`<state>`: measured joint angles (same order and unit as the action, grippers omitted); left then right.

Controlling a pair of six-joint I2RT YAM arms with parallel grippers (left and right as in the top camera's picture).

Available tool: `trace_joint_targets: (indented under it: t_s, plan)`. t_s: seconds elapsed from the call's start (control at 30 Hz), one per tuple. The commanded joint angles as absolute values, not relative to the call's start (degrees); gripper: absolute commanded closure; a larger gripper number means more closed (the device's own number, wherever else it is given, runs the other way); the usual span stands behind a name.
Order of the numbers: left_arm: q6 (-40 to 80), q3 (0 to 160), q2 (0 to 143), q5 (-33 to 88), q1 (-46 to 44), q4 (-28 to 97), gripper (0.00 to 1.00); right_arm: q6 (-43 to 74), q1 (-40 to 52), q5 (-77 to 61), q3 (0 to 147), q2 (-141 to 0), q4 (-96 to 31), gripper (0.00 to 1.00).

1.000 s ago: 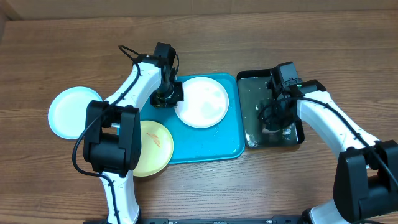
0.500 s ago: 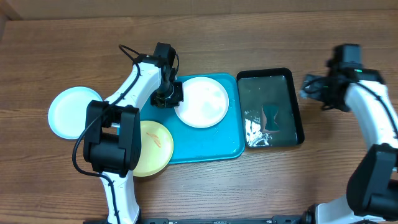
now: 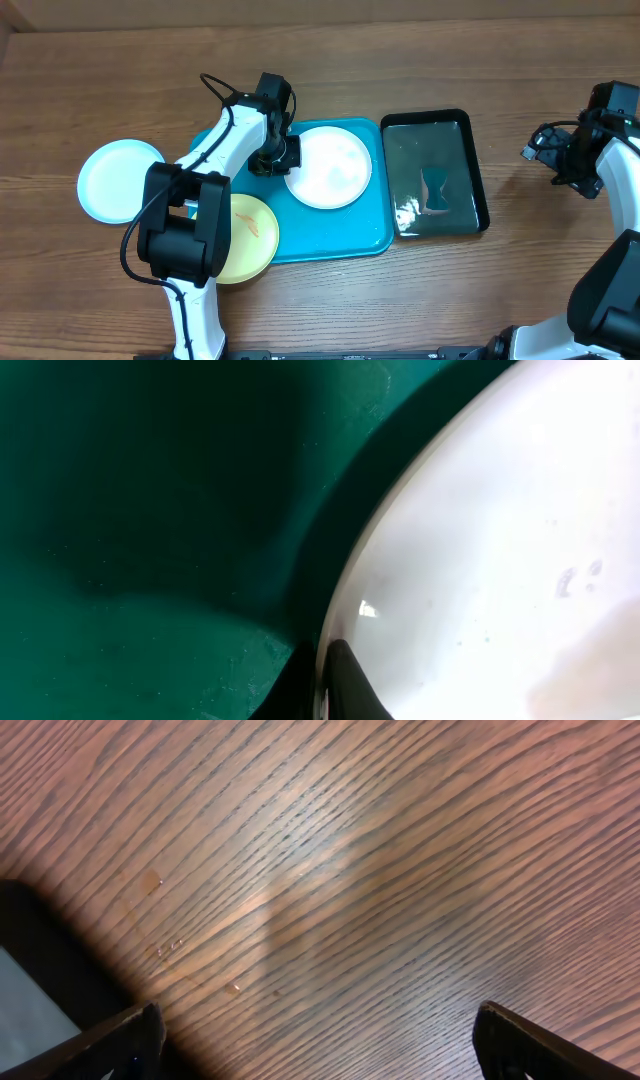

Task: Clean dirty plates on tray and stack at the side
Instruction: 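Release the sponge and move the right gripper out to the right, then lift the white plate with the left gripper and tip it over the black tray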

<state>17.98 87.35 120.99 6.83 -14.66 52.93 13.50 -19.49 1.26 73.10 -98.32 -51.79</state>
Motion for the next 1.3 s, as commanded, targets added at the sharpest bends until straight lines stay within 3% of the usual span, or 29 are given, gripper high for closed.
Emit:
trace_joint_targets:
  t_s: [0.0, 0.57, 0.93, 1.27]
  plan:
    - [17.37, 86.21, 121.19, 4.93, -15.07, 53.06, 0.96, 14.17, -19.62, 0.80, 73.82, -98.30, -51.51, 0.00]
    - [17.34, 86.41, 121.19, 4.97, -15.05, 54.11, 0.96, 14.17, -19.62, 0.80, 73.82, -98.30, -51.51, 0.00]
    - [19.53, 102.37, 121.19, 7.05, -12.36, 76.40, 0.96, 14.17, -19.62, 0.80, 73.82, -98.30, -51.51, 0.00]
    - [20.38, 104.79, 121.19, 8.60, -12.12, 84.55, 0.96, 14.17, -19.62, 0.80, 73.82, -98.30, -51.51, 0.00]
